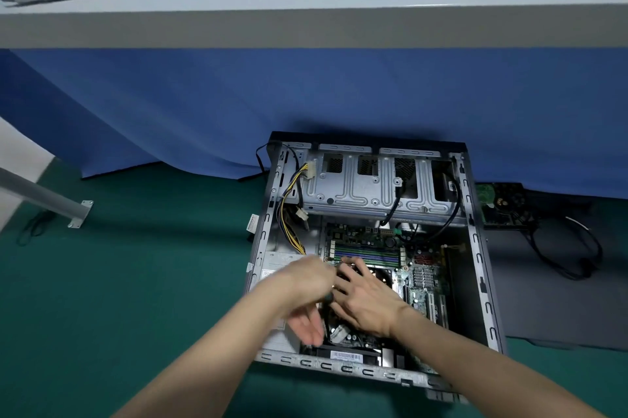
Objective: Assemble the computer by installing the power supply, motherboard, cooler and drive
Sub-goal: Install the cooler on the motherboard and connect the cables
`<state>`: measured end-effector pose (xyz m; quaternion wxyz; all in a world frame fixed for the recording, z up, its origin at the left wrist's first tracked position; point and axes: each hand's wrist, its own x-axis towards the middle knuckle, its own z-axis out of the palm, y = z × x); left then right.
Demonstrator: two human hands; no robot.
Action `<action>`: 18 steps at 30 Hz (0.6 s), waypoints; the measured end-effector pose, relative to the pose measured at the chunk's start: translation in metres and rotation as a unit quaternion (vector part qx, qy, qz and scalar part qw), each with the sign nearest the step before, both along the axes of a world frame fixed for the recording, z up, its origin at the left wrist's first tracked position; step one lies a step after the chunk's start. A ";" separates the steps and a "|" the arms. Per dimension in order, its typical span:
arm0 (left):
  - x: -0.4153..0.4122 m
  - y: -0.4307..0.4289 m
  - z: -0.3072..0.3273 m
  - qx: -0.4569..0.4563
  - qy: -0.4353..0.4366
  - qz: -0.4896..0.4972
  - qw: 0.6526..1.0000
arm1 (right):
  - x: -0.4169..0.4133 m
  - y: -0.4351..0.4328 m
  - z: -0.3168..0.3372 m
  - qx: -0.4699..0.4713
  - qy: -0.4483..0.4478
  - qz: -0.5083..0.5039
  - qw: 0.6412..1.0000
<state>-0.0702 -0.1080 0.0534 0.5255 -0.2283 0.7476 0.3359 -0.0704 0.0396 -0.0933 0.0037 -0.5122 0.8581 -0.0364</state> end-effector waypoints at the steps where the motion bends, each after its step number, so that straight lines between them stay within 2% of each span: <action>1: -0.002 -0.003 0.000 0.009 -0.044 0.055 0.998 | 0.000 0.000 0.000 0.008 -0.014 -0.005 1.000; 3: -0.003 -0.003 -0.002 0.001 -0.056 0.095 0.994 | 0.000 0.000 0.001 0.016 -0.027 -0.012 0.999; 5: -0.001 0.002 -0.003 -0.049 0.000 0.072 0.996 | 0.001 0.000 0.001 0.017 -0.039 -0.008 0.999; 7: 0.002 0.010 -0.003 -0.119 0.112 -0.090 0.982 | 0.001 0.000 0.001 0.015 -0.038 -0.007 0.999; 8: 0.005 0.012 -0.001 -0.158 0.167 -0.222 0.948 | 0.000 -0.001 0.001 0.017 -0.036 -0.014 0.999; 9: 0.009 0.015 0.000 -0.174 0.226 -0.348 0.893 | -0.001 -0.001 0.002 0.023 -0.050 -0.020 0.998; 10: 0.014 0.019 0.002 -0.171 0.277 -0.475 0.818 | -0.001 -0.002 0.002 0.033 -0.078 -0.020 0.996; 12: 0.029 0.029 0.004 -0.149 0.306 -0.672 0.658 | -0.001 -0.003 -0.002 0.079 -0.132 -0.012 0.988; 13: 0.035 0.034 0.004 -0.147 0.302 -0.681 0.651 | 0.000 -0.003 -0.004 0.096 -0.134 -0.011 0.986; 14: 0.036 0.037 -0.002 -0.138 0.312 -0.627 0.700 | 0.001 -0.004 -0.003 0.098 -0.136 -0.011 0.986; 15: 0.036 0.037 -0.002 -0.138 0.312 -0.547 0.764 | 0.001 -0.004 -0.002 0.088 -0.140 -0.012 0.986; 16: 0.031 0.036 0.002 -0.139 0.286 -0.426 0.847 | 0.002 -0.003 0.000 0.077 -0.137 -0.012 0.987; 18: 0.020 0.023 0.001 -0.102 0.198 -0.186 0.957 | -0.001 -0.002 0.004 0.065 -0.084 -0.006 0.994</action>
